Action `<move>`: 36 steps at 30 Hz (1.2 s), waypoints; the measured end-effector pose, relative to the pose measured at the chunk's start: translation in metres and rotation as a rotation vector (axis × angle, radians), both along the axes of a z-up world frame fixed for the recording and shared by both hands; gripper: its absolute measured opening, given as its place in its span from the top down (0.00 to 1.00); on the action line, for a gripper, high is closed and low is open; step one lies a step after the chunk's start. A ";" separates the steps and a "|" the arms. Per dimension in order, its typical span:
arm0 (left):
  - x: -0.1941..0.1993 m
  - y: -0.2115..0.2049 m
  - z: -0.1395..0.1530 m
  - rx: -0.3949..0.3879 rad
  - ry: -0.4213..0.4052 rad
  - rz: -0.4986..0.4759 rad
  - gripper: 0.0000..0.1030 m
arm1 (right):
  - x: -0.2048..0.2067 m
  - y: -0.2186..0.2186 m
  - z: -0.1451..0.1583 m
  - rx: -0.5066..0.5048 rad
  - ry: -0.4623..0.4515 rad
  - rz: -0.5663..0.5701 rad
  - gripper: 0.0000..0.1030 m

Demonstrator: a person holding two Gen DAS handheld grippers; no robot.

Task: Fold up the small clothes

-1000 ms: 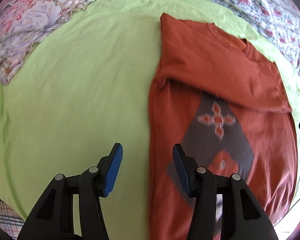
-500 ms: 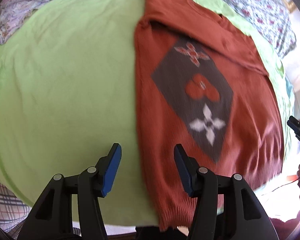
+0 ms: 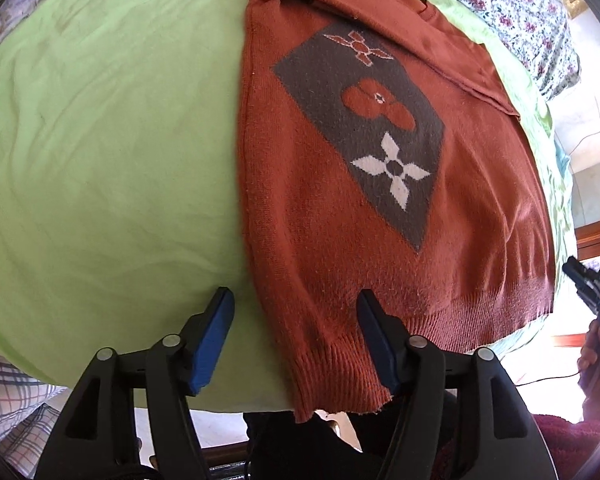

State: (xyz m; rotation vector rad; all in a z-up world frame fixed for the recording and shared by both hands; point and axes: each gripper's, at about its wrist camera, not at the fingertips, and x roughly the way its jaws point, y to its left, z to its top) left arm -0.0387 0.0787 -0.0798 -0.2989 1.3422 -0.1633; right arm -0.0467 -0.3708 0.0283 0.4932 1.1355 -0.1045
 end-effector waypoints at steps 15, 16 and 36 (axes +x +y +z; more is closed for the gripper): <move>0.006 -0.011 0.001 0.035 -0.035 -0.019 0.95 | -0.009 0.009 -0.039 0.103 0.055 0.016 0.93; 0.004 -0.008 0.003 0.035 -0.042 -0.007 0.95 | -0.009 0.008 -0.038 0.088 0.066 0.018 0.93; 0.004 -0.016 0.005 -0.060 -0.047 -0.110 0.97 | -0.016 0.000 -0.040 0.187 0.086 0.103 0.93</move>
